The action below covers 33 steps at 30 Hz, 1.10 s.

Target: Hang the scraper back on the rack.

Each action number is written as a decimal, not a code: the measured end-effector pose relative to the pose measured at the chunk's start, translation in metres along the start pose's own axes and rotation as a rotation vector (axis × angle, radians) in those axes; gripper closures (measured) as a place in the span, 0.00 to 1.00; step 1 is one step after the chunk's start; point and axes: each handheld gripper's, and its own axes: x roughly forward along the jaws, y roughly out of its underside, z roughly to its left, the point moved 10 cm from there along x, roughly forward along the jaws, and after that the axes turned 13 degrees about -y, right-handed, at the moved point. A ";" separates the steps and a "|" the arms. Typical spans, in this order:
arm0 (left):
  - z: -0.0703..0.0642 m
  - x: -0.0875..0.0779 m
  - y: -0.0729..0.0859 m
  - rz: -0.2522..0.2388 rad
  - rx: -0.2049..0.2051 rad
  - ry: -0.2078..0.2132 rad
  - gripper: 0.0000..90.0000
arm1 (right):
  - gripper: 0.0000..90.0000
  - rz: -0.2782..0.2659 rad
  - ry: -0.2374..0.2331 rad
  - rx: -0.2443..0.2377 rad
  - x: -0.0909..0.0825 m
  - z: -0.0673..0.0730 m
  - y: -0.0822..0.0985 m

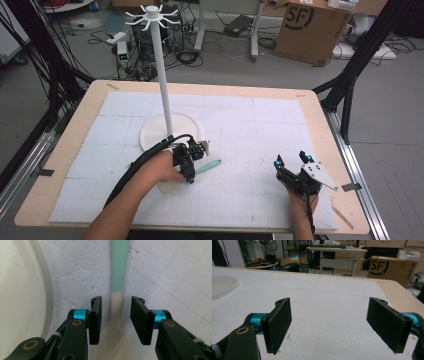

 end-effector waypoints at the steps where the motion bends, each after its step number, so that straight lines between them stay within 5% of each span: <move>1: -0.001 0.001 0.000 0.000 0.000 0.003 0.69 | 0.21 0.001 0.000 -0.004 0.000 0.000 0.000; 33: 0.000 0.002 -0.001 -0.010 0.025 -0.037 0.86 | 0.21 0.001 -0.002 -0.005 0.000 0.000 0.000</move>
